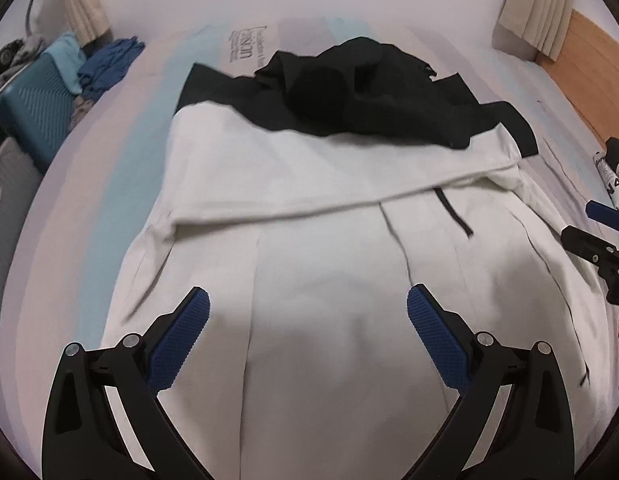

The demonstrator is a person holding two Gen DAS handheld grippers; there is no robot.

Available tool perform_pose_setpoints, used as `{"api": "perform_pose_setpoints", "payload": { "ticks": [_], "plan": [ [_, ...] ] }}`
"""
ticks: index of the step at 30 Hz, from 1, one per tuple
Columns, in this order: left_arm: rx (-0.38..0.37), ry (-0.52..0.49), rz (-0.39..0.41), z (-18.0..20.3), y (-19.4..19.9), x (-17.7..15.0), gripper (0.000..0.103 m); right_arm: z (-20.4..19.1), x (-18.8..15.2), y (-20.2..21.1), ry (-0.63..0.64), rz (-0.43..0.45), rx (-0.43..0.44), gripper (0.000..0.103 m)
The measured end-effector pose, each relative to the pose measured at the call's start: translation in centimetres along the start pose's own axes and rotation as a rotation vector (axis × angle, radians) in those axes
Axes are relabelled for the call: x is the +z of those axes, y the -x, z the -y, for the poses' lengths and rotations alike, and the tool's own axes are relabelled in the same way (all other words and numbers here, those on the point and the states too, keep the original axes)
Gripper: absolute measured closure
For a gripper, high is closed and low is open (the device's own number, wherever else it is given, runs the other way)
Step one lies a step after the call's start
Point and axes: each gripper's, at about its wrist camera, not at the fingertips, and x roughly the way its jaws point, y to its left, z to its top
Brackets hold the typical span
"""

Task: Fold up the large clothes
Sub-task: 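Move both open grippers along the white jacket body toward its hem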

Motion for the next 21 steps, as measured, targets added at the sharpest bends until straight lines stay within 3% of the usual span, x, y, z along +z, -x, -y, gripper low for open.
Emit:
{"api": "perform_pose_setpoints", "payload": {
  "ticks": [9,21],
  "plan": [
    [0.059,0.044,-0.05,-1.6,3.8,-6.1,0.006,1.5,-5.0,3.2,0.041,-0.017,0.0,0.008],
    [0.028,0.042,-0.081,-3.5,5.5,-11.9,0.006,3.1,-13.0,6.0,0.013,-0.12,-0.092,0.008]
  ]
}}
